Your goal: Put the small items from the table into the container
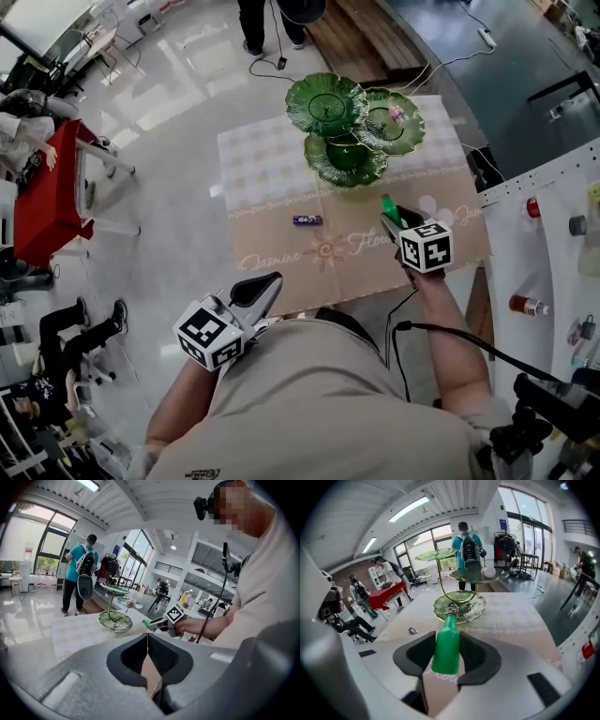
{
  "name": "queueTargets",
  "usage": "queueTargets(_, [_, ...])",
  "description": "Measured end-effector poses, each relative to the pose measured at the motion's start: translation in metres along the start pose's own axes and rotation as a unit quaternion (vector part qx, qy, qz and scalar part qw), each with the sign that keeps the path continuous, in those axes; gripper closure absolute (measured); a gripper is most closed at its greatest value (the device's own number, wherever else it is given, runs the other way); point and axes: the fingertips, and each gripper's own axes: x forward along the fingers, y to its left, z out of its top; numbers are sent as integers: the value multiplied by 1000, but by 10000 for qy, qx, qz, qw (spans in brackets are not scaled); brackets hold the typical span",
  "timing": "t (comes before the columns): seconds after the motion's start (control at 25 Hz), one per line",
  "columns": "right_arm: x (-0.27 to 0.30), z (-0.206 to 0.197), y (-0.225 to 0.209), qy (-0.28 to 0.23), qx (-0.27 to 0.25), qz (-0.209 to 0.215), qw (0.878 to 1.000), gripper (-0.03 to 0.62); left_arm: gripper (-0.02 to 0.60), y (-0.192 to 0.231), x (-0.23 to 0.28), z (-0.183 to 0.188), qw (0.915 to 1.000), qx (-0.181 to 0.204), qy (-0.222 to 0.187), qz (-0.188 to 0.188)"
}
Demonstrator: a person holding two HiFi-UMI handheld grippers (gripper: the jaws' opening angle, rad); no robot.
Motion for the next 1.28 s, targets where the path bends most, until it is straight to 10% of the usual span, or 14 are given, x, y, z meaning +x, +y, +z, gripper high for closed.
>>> queueTargets(0.72, [-7,158,-36,-397,-1266,158,9910,424,574,-7,0,2,9986,-176,-351,361])
queueTargets(1.28, [69,181,-70,255,-1678,-241,9852,424,574,10,-34,-12,9922,-472,-501,1035])
